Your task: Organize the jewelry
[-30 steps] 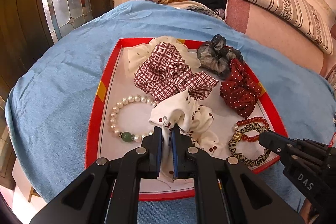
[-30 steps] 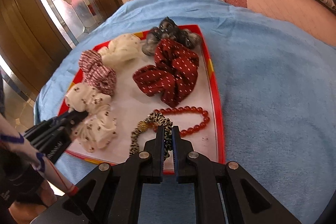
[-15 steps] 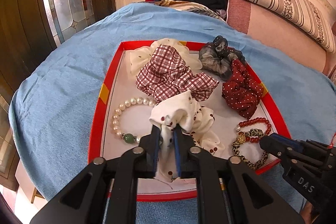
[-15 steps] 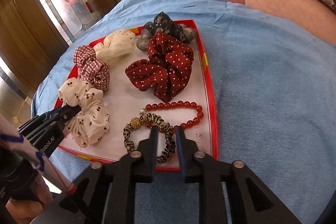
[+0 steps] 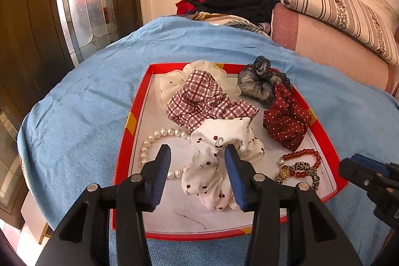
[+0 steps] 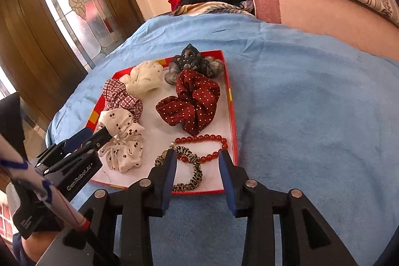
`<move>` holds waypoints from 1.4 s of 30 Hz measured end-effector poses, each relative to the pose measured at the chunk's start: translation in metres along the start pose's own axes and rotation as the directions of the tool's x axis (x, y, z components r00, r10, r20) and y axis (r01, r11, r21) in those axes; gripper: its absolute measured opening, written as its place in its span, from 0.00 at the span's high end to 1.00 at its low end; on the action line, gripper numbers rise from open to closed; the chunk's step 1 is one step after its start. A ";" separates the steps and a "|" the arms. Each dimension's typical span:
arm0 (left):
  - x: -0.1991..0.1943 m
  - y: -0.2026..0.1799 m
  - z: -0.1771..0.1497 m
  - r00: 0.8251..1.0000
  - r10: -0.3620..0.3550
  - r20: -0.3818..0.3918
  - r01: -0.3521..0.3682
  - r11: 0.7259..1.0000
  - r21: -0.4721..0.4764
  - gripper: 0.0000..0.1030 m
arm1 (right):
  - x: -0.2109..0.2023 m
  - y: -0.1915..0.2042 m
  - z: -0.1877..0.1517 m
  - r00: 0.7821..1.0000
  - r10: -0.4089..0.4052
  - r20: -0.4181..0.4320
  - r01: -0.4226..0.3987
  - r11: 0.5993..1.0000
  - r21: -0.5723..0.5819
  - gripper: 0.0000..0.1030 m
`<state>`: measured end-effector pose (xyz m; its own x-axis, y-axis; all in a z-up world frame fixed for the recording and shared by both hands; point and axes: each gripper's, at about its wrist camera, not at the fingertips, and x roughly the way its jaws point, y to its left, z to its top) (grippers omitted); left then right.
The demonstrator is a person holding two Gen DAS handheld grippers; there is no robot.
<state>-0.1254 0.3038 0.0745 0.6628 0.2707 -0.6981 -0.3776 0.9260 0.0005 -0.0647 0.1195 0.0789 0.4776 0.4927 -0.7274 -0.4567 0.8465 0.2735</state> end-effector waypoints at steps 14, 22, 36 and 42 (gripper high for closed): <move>0.008 0.007 -0.003 0.996 0.086 -0.022 -0.087 0.996 -0.016 0.28 | -0.014 0.001 -0.004 1.000 0.002 0.009 -0.002 1.000 -0.002 0.59; -0.007 0.015 0.003 0.982 0.178 0.057 -0.173 0.981 -0.087 0.05 | -0.032 0.001 -0.004 0.999 -0.025 0.029 0.026 1.000 -0.010 0.33; -0.030 0.029 -0.007 0.954 0.300 -0.001 -0.298 0.945 -0.133 0.01 | -0.026 0.015 -0.025 0.987 -0.153 -0.038 0.149 0.983 -0.108 0.18; -0.083 0.021 -0.009 0.953 0.297 0.067 -0.288 0.951 -0.115 0.01 | -0.054 0.014 -0.033 0.980 -0.197 0.024 0.199 0.970 -0.142 0.18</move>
<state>-0.1942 0.2986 0.1263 0.5623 0.5504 -0.6172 -0.6244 0.7719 0.1195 -0.1216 0.0981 0.1019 0.5758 0.3207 -0.7521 -0.4550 0.8899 0.0311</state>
